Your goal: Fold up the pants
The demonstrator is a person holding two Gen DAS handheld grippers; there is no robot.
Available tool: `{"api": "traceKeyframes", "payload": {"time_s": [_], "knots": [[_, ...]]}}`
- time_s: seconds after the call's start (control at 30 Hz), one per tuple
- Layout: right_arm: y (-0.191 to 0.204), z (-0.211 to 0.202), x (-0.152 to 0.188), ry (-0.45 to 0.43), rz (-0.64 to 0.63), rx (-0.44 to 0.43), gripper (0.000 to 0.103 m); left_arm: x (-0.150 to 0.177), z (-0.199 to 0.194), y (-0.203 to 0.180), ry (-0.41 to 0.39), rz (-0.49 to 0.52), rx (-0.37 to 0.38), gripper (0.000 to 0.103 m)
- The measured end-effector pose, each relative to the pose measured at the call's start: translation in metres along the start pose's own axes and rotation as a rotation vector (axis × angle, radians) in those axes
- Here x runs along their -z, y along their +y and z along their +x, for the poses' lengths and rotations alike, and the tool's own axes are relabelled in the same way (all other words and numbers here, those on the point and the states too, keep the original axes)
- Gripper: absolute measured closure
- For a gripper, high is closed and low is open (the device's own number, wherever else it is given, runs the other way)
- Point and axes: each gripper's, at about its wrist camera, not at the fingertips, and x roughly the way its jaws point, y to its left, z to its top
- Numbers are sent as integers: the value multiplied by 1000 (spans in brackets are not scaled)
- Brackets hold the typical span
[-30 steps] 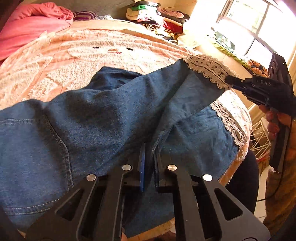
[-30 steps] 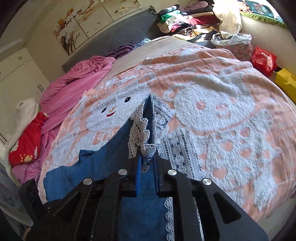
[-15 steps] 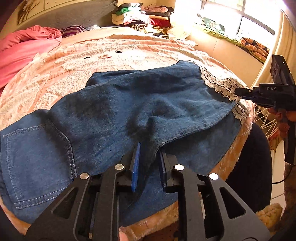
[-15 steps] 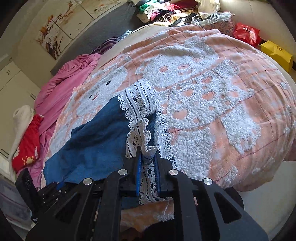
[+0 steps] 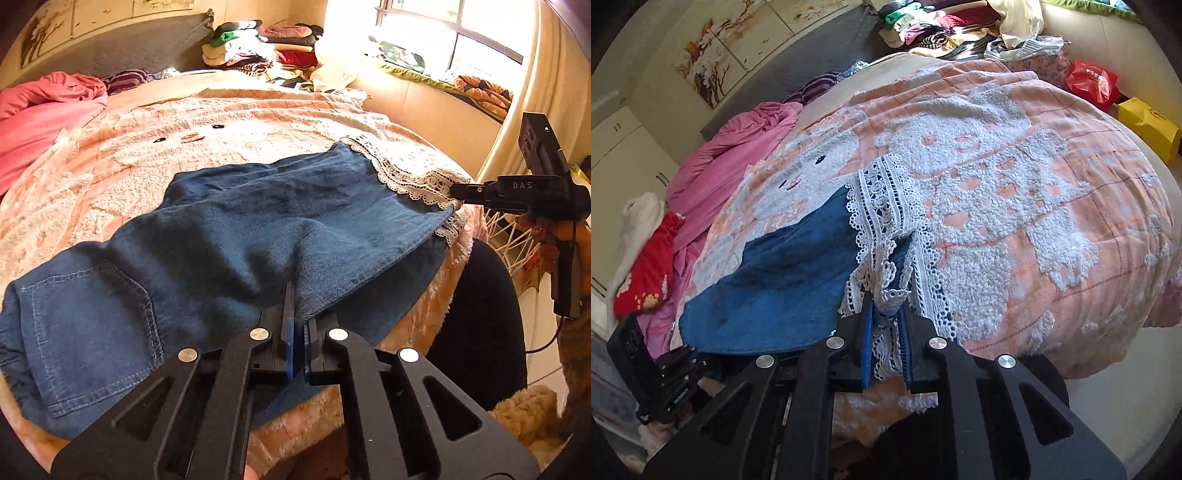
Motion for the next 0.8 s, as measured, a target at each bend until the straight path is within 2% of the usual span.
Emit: {"api": "traceKeyframes", "payload": {"time_s": [0.2, 0.4, 0.47, 0.53, 0.63, 0.7, 0.8], "knots": [[-17, 9, 14, 26, 33, 41, 91, 16, 15, -13, 63, 52, -25, 102], [-16, 9, 22, 6, 14, 69, 91, 24, 27, -17, 102, 61, -26, 99], [-12, 1, 24, -6, 8, 88, 87, 25, 28, -17, 103, 70, -31, 98], [-7, -10, 25, -27, -22, 151, 77, 25, 29, -16, 102, 63, -25, 96], [5, -27, 26, -82, -89, 228, 76, 26, 29, -16, 101, 54, -19, 93], [19, -34, 26, -104, -134, 205, 75, 26, 29, -16, 100, 47, -17, 91], [42, -26, 25, -91, -208, 134, 72, 26, 30, -15, 100, 37, -19, 90]]}}
